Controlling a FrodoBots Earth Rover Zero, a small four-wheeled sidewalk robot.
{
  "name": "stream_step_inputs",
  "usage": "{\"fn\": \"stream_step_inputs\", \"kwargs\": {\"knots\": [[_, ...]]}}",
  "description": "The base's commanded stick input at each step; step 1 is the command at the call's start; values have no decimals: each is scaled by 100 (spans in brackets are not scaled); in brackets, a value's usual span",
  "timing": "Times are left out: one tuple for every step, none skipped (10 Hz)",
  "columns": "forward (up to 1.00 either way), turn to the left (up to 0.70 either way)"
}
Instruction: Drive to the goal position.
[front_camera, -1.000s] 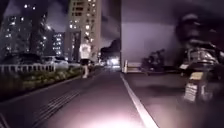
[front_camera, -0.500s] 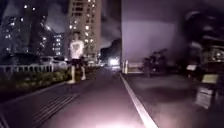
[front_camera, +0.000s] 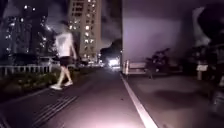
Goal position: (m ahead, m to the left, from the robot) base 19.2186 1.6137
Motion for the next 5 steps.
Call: {"fn": "stream_step_inputs", "kwargs": {"knots": [[45, 0], [45, 0], [45, 0], [45, 0], [45, 0]]}}
